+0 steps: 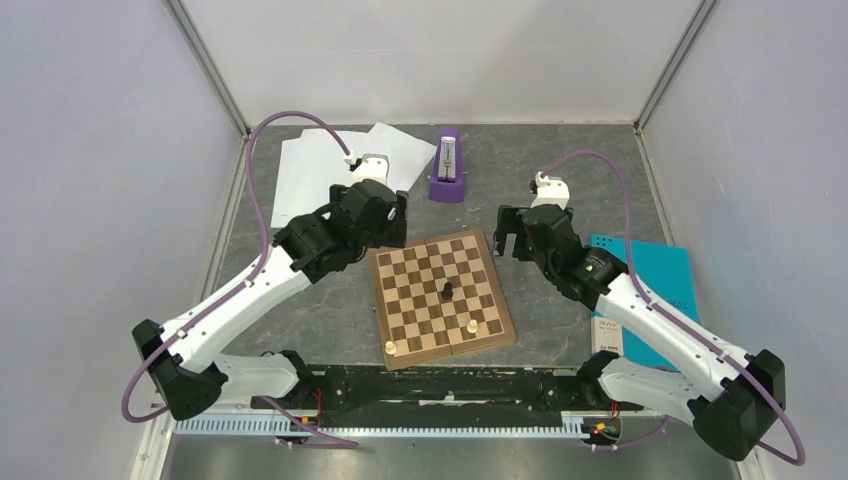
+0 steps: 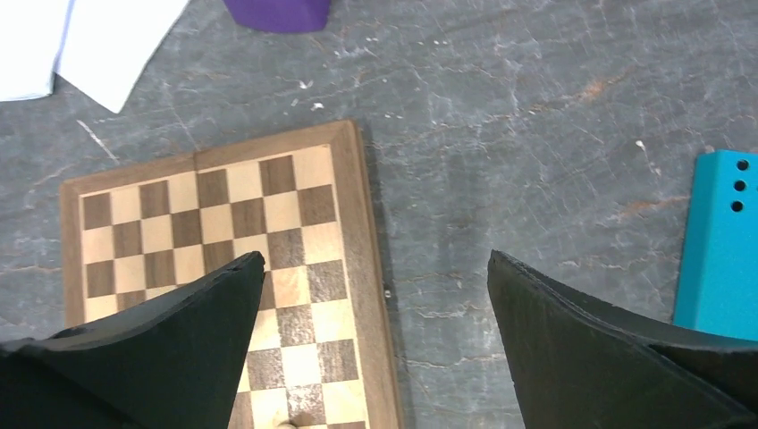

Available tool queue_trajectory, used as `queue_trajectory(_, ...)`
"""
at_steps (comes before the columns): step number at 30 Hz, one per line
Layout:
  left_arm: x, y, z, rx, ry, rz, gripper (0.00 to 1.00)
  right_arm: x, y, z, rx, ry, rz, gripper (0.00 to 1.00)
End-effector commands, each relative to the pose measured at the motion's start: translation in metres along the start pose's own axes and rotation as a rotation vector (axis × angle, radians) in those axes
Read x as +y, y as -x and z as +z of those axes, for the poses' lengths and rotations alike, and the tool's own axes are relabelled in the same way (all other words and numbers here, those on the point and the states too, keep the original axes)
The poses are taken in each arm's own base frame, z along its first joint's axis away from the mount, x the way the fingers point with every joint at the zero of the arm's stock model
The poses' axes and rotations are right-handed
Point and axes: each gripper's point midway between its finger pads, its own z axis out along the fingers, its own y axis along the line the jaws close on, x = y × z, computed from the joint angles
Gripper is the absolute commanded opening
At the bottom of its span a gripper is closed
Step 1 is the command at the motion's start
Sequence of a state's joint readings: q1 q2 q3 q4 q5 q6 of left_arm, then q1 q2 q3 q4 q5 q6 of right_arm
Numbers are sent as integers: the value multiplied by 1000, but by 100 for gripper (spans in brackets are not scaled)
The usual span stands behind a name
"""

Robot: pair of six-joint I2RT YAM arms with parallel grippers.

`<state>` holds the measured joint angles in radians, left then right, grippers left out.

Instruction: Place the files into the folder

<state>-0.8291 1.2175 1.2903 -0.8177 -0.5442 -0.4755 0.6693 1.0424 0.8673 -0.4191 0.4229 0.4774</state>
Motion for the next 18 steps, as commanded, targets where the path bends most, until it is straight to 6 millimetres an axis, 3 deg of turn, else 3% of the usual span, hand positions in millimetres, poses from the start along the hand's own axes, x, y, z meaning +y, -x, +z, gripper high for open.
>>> queue_trajectory(1,9,8,-3,-13,37,53,95,-18,-8,2,29,-43,-35,99)
queue_trajectory(4,8,6,-6,10,26,72,94,-33,-17,6,58,-68,-25,99)
queue_trajectory(9,-3,11,-11,1,-47,46,95,-59,-54,13,153,-79,18,98)
queue_trajectory(14,-14,11,-6,18,-82,46,94,-81,-78,11,183,-124,39,99)
queue_trajectory(18,-20,9,-1,34,-100,43,94,-83,-107,12,244,-108,48,99)
